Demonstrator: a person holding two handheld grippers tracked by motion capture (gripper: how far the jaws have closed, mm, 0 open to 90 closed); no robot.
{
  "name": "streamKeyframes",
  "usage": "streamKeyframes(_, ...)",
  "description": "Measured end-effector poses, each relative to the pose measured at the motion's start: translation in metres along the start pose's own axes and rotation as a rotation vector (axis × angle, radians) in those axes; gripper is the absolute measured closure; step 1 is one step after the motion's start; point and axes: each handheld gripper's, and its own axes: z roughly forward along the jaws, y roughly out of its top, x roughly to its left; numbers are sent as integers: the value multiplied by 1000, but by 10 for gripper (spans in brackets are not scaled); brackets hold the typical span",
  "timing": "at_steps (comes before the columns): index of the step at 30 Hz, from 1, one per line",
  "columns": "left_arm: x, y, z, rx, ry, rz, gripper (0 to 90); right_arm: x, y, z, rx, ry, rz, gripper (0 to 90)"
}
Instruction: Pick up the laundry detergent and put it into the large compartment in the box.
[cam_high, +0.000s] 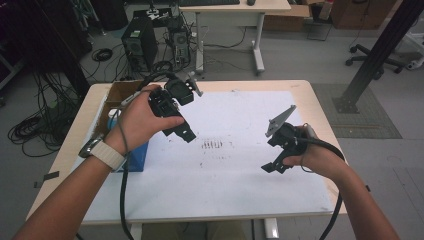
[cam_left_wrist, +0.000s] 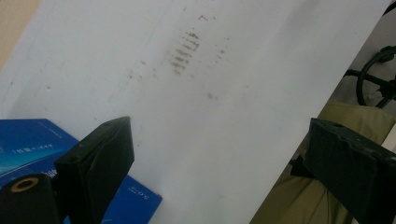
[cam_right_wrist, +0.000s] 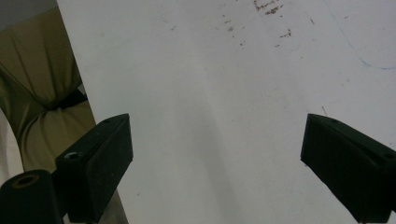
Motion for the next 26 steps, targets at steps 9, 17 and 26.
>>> streamKeyframes(9,-1,0,1,-3,-3,2,89,1,0,-2,-4,-4,1,93)
streamKeyframes(17,0,0,1,-9,-4,-3,90,2,0,-3,-3,-6,1,93)
streamKeyframes(26,2,-1,1,-19,-12,-11,88,1,-1,-4,-12,-20,8,90)
